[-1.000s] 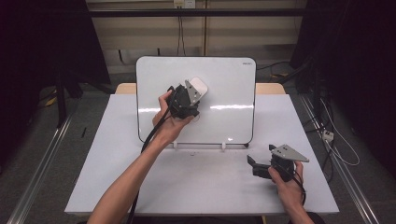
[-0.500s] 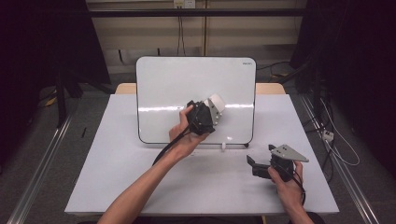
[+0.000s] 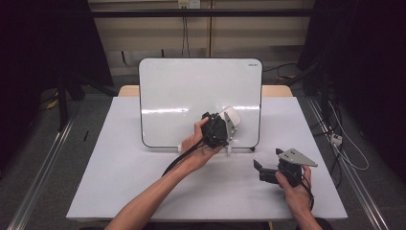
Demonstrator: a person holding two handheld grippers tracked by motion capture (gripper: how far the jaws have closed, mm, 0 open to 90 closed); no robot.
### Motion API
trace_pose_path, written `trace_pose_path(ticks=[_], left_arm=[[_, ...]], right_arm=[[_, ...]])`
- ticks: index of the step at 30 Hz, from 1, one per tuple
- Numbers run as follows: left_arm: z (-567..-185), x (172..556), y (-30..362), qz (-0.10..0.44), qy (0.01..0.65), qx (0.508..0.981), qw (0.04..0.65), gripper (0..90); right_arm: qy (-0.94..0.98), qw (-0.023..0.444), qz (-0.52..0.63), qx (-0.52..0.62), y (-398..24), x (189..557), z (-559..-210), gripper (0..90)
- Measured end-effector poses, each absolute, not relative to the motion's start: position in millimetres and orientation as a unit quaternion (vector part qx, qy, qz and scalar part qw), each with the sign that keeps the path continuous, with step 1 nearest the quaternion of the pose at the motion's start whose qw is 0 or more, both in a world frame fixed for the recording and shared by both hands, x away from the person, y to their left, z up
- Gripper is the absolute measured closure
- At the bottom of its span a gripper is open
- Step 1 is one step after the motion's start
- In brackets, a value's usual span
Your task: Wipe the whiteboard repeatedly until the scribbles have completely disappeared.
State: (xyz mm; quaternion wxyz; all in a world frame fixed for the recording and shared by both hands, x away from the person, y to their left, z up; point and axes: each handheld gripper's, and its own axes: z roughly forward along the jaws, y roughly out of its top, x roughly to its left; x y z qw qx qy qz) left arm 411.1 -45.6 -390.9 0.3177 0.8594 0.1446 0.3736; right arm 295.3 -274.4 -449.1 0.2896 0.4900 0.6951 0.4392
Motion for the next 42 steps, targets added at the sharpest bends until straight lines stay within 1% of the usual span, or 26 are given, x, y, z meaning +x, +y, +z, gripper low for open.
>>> trace_pose_path(ticks=[6,16,25,34,37,40,42], left_arm=[[-383,419,-31,0.373,0.157,0.857,0.319,31.0],[-367,436,7,0.374,0.197,0.843,0.332,31.0],[-348,455,43,0.37,0.24,0.83,0.341,31.1],[-329,475,88,0.373,0.296,0.802,0.361,31.0],[-331,475,95,0.375,0.304,0.796,0.364,31.1],[-334,471,91,0.393,0.308,0.786,0.364,31.1],[-336,470,91,0.386,0.31,0.789,0.363,31.1]], right_arm=[[0.695,0.29,0.439,0.49,-274,295,-449,6.3],[0.694,0.289,0.439,0.491,-274,295,-449,6.2],[0.695,0.29,0.438,0.491,-275,295,-449,6.2],[0.695,0.291,0.438,0.491,-275,295,-449,6.2],[0.695,0.29,0.438,0.491,-275,295,-449,6.2],[0.695,0.291,0.437,0.492,-274,295,-449,6.3],[0.694,0.291,0.438,0.492,-274,295,-449,6.3]])
